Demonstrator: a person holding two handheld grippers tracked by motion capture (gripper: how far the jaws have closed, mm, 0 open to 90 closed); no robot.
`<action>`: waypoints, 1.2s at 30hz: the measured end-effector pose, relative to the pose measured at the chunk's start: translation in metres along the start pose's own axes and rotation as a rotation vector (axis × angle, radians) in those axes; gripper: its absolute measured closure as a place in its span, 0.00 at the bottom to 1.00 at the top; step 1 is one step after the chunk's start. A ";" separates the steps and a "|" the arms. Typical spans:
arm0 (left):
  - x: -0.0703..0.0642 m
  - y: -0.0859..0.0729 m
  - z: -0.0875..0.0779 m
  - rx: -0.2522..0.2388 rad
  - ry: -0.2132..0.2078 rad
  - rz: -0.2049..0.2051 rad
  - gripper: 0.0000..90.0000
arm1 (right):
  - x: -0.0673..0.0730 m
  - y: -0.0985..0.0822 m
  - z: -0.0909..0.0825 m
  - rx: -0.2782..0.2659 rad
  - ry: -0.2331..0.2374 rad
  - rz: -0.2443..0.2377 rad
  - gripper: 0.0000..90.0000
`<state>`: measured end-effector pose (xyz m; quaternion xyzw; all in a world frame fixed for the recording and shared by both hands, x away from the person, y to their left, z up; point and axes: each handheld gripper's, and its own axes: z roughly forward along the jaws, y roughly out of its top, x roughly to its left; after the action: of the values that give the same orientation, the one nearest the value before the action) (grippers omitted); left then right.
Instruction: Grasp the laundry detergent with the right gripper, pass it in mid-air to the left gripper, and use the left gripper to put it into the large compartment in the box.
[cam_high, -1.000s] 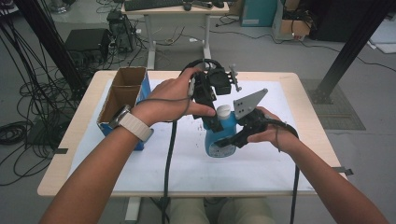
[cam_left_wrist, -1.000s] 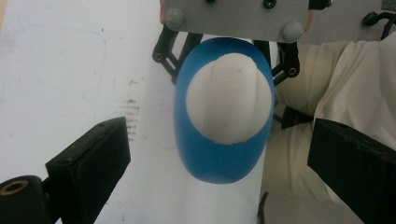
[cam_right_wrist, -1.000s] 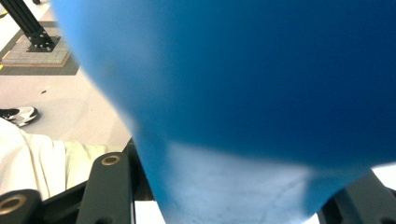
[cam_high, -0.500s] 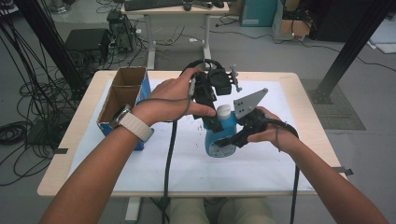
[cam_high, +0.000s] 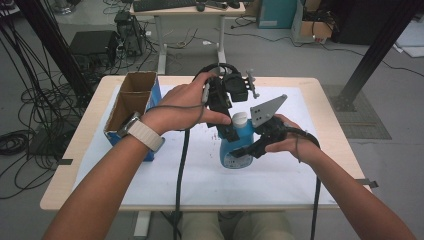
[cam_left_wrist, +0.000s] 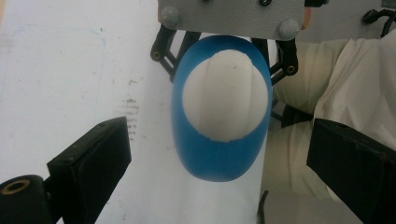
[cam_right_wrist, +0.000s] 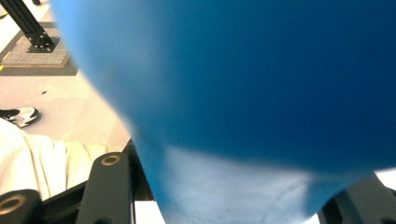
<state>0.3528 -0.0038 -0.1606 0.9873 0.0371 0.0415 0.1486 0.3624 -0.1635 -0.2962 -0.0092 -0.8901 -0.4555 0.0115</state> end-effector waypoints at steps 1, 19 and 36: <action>0.000 0.000 0.000 -0.004 0.001 0.002 0.07 | 0.000 0.000 0.000 0.000 0.001 0.000 0.48; 0.000 -0.001 0.000 -0.005 0.000 -0.001 0.07 | -0.001 0.000 0.001 0.004 0.003 -0.002 0.48; 0.000 -0.002 0.000 -0.005 0.001 -0.001 0.07 | -0.001 0.000 0.000 0.007 0.008 0.003 0.48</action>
<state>0.3530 -0.0018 -0.1609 0.9869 0.0376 0.0420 0.1512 0.3638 -0.1634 -0.2968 -0.0088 -0.8917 -0.4524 0.0156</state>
